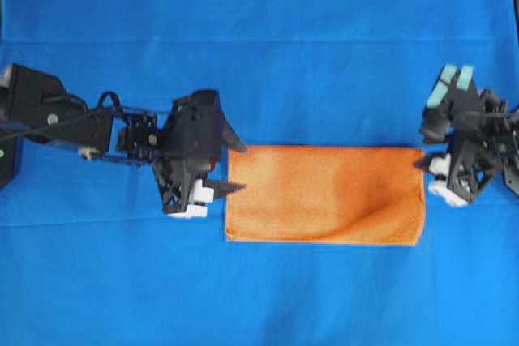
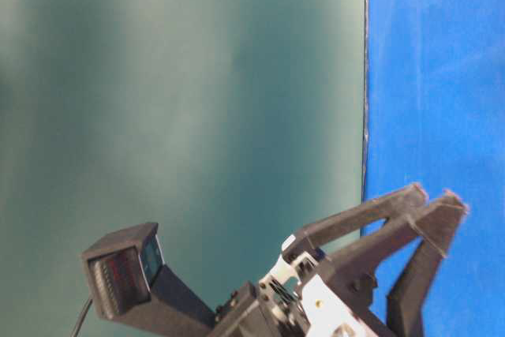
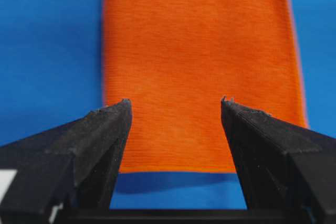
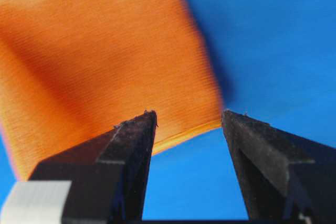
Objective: Fold the orange towel.
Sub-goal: 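Release the corners and reposition grippers at the folded strip's ends, then grasp both ends of the folded strip and lift it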
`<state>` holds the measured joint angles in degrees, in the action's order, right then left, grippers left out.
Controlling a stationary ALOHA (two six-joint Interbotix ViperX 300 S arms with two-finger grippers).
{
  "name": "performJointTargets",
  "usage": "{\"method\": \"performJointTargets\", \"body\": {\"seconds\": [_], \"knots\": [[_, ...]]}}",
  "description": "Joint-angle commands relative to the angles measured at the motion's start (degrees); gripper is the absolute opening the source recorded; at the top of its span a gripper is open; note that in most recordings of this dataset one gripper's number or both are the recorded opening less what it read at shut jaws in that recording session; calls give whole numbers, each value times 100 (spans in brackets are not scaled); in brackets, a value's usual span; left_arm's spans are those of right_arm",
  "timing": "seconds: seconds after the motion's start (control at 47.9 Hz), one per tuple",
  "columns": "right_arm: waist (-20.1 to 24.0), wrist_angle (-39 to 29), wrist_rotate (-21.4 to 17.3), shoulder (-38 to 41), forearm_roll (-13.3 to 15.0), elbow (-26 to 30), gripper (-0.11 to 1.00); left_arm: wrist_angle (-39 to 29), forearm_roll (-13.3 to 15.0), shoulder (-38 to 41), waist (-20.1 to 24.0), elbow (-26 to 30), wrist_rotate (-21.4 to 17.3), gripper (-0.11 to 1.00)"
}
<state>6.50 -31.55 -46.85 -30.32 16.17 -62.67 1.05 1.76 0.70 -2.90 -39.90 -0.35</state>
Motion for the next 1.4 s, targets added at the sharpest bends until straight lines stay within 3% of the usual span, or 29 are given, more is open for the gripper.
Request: {"method": "performJointTargets", "body": {"seconds": [0.0,0.271,0.668,0.855,0.939,1.022,1.106,1.21,1.377], "knots": [[-141,-35,9,-26,167,44,58,53,-9,0,202,53,-9,63],[-299,53,0,176,290,-62,58,105,-18,519,404,132,-9,63],[-475,1046,-9,1318,255,-272,57,272,-18,1239,448,176,9,62],[-475,1160,9,1389,255,-229,56,246,-9,1222,448,123,53,58],[-475,1169,9,1389,255,-229,49,185,-9,1222,439,141,105,52],[-448,1169,9,1389,246,-229,27,-97,-9,1222,431,193,114,41],[-422,1178,9,1380,246,-220,5,-404,-9,1230,422,281,132,20],[-422,1266,9,1336,246,-220,4,-703,-9,1222,404,413,132,2],[-413,1274,9,1099,246,-193,4,-905,-9,1195,413,536,114,2]]}}
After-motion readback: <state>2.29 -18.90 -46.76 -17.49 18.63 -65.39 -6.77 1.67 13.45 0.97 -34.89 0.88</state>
